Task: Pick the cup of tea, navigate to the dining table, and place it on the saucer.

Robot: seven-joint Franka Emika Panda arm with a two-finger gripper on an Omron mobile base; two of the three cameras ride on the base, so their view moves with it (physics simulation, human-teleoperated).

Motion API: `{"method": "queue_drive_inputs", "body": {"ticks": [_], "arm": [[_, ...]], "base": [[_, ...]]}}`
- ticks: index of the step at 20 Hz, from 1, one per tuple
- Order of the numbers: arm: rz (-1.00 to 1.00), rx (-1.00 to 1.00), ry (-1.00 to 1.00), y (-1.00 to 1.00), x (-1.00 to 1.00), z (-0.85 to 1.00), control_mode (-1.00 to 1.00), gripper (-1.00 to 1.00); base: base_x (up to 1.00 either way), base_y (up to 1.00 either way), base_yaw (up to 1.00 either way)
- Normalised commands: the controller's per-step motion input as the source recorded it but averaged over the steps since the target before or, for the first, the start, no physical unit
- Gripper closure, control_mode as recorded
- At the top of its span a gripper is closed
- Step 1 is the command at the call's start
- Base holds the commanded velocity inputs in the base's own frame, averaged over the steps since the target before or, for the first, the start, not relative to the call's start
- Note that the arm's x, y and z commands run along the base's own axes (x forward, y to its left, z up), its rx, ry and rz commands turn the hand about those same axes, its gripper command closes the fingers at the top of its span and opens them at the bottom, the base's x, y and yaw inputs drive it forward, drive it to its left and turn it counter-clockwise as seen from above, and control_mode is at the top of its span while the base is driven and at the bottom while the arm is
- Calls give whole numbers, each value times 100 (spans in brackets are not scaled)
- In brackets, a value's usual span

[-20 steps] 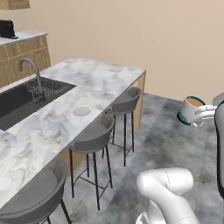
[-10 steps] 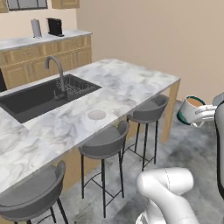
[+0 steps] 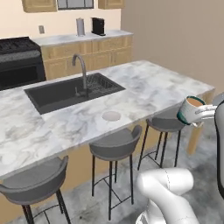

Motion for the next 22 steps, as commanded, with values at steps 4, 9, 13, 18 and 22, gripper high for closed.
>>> {"method": "queue_drive_inputs", "body": {"ticks": [4,9,13,18,22], "arm": [[0,0,0,0,0,0,100,100],[0,0,0,0,0,0,100,100],[0,0,0,0,0,0,100,100],[0,0,0,0,0,0,100,100],[0,0,0,0,0,0,100,100]], "base": [[42,-35,44],[40,-37,44],[42,-41,41],[63,-41,27],[62,-26,20]]}}
